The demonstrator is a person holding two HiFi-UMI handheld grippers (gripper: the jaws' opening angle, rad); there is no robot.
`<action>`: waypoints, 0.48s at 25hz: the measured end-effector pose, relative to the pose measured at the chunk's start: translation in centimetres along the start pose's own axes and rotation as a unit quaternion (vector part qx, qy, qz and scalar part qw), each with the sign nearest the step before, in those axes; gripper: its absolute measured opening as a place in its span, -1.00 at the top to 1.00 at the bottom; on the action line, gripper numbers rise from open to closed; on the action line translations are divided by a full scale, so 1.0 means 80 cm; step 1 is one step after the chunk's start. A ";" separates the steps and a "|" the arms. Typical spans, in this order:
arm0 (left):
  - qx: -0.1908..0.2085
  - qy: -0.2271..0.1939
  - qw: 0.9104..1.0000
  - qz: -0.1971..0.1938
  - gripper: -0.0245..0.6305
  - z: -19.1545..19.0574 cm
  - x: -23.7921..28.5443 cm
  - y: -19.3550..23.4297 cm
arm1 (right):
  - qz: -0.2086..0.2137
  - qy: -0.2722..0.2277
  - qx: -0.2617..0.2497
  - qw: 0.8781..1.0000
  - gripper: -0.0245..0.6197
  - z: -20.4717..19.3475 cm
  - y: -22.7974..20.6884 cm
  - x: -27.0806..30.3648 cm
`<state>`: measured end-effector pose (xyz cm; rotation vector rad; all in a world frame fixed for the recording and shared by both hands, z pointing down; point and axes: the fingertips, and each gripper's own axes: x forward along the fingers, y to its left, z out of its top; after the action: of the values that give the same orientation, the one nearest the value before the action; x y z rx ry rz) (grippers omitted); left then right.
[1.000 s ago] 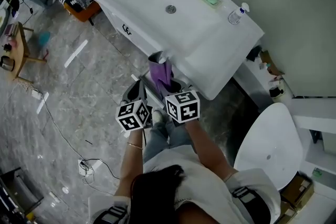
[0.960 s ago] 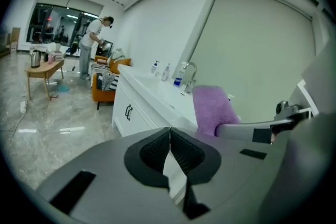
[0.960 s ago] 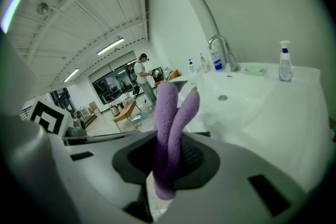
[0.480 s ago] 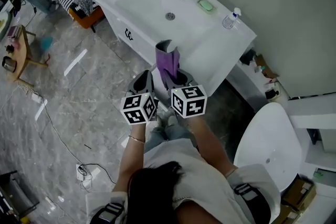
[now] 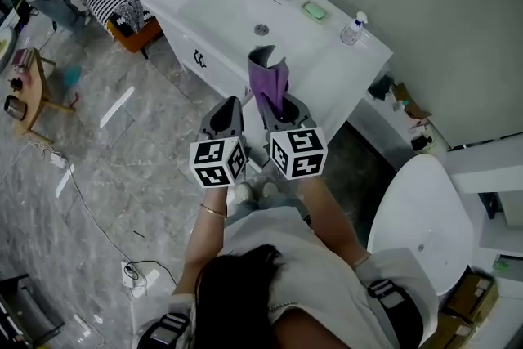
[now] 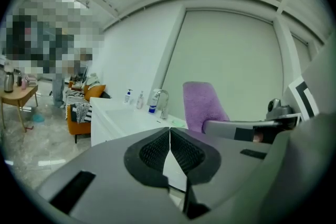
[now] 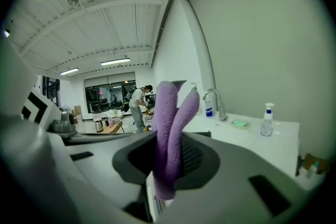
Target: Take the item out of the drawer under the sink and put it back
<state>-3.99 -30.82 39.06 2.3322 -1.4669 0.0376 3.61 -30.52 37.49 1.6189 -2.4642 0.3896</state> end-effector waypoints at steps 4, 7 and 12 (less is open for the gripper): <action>0.011 -0.006 1.000 -0.008 0.91 0.006 0.000 -0.011 | -0.012 -0.028 -0.024 0.999 0.67 0.015 -0.001 -0.004; 0.028 -0.025 0.999 -0.008 0.91 0.022 -0.003 -0.018 | -0.019 -0.045 -0.040 0.998 0.67 0.023 -0.005 -0.008; 0.050 -0.041 0.998 -0.001 0.91 0.035 -0.004 -0.025 | -0.026 -0.058 -0.039 0.997 0.67 0.029 -0.012 -0.014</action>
<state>-2.93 -30.73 35.76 2.4404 -1.5360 0.0140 4.92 -30.58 35.10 1.7159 -2.4791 0.1959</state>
